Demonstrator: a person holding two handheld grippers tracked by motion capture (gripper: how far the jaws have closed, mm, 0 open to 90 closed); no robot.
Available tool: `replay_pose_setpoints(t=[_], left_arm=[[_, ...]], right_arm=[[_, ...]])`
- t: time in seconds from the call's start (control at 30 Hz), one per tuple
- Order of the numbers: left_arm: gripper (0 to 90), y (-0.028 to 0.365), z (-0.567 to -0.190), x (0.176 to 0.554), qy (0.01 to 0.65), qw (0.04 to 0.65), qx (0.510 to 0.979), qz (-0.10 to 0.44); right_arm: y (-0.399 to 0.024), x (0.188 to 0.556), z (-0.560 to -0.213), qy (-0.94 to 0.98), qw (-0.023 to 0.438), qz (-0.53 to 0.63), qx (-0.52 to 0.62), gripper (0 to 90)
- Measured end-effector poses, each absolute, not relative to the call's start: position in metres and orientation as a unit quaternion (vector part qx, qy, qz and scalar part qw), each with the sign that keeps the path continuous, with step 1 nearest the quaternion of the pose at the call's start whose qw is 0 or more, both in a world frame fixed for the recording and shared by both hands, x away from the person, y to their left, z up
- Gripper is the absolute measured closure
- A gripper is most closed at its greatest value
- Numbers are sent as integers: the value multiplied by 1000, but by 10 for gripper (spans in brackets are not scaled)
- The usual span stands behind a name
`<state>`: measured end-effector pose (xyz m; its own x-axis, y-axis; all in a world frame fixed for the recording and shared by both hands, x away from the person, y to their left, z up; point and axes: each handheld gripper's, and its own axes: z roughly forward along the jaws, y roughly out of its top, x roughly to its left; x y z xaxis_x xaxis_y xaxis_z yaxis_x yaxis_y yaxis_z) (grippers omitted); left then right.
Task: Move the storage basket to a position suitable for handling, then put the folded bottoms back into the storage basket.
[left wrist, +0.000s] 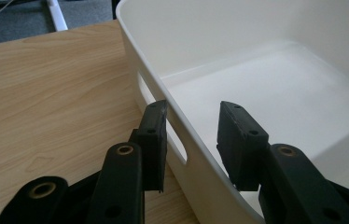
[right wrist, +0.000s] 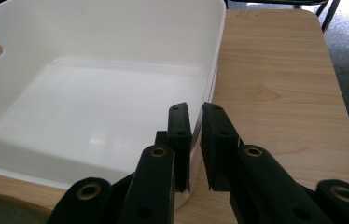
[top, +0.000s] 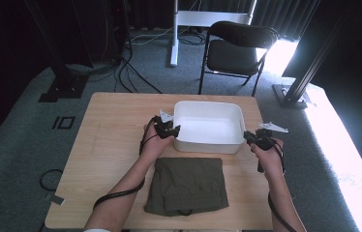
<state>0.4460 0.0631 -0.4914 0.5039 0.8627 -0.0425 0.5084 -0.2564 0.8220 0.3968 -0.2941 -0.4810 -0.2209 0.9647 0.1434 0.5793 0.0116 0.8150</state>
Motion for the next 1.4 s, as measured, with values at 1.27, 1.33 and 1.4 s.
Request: replay_pose_setpoints(t=[1.27,1.33,1.4], left_arm=[[185,89,-452,399,405,448,781,161],[172,90,-452,394,404,440,786,159],[164,93,-453,389,400,440,790,150]], right_arm=[[-258,382,-454,710,226,484,459,137],[-254,378,-453,710,220,487,459,137],[-250,374,-452,714,218,486,454,136]])
